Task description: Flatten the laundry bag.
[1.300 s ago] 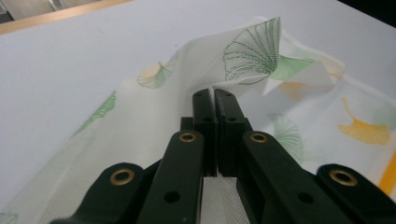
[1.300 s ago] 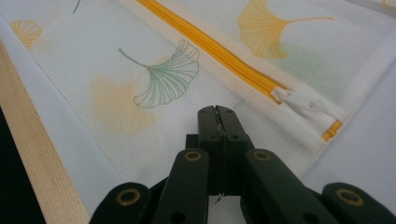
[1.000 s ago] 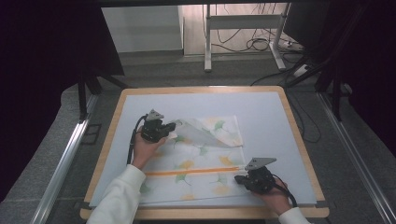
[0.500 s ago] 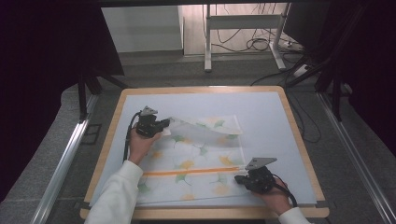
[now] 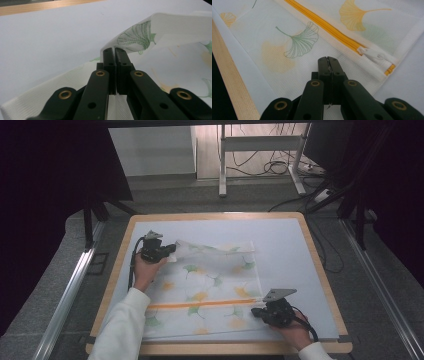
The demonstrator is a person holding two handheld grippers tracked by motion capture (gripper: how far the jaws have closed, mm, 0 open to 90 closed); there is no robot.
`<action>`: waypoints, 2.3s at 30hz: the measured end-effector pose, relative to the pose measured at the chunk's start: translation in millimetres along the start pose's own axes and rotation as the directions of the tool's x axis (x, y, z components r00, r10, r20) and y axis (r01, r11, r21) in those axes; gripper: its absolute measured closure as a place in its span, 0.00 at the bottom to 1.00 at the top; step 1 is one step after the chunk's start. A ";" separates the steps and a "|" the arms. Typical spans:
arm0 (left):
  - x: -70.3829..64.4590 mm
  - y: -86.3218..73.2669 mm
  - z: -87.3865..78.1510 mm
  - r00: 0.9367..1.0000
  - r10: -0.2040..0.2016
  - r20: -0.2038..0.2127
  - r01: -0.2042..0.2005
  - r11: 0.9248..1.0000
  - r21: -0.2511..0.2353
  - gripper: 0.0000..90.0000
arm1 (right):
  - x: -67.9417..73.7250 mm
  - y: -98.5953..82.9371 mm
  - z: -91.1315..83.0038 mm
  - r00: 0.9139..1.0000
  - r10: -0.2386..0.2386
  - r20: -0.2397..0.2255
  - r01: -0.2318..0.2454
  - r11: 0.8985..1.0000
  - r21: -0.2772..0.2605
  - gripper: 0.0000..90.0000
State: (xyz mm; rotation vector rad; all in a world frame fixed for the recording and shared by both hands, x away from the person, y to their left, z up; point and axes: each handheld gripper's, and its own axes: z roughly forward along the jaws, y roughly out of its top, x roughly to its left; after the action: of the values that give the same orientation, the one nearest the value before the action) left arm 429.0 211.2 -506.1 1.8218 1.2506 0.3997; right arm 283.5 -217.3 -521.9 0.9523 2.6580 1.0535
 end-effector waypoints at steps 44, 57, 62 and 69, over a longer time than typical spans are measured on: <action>14.2 41.3 -32.4 0.997 0.071 -0.003 -0.071 0.994 -0.087 0.43 | 0.1 0.1 -0.2 1.000 -0.001 -0.001 0.001 1.000 0.002 0.99; -27.8 7.0 -56.6 0.978 0.188 0.093 -0.180 0.980 -0.086 0.87 | -0.1 -0.2 -0.3 1.000 0.003 -0.001 -0.003 1.000 0.000 0.99; -21.1 -10.9 -43.9 0.981 0.170 0.096 -0.170 0.985 -0.010 0.97 | -0.4 -0.3 -0.2 1.000 0.003 -0.003 -0.003 1.000 0.000 0.99; -10.7 -34.8 -28.5 0.989 0.117 0.090 -0.125 0.988 0.088 0.99 | 0.8 0.0 -0.2 1.000 -0.004 0.006 0.003 1.000 0.001 0.99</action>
State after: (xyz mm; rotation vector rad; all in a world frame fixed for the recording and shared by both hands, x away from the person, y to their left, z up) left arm 384.4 219.5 -515.3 1.9800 1.1209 0.3315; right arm 282.8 -216.9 -521.7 0.9492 2.6548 1.0469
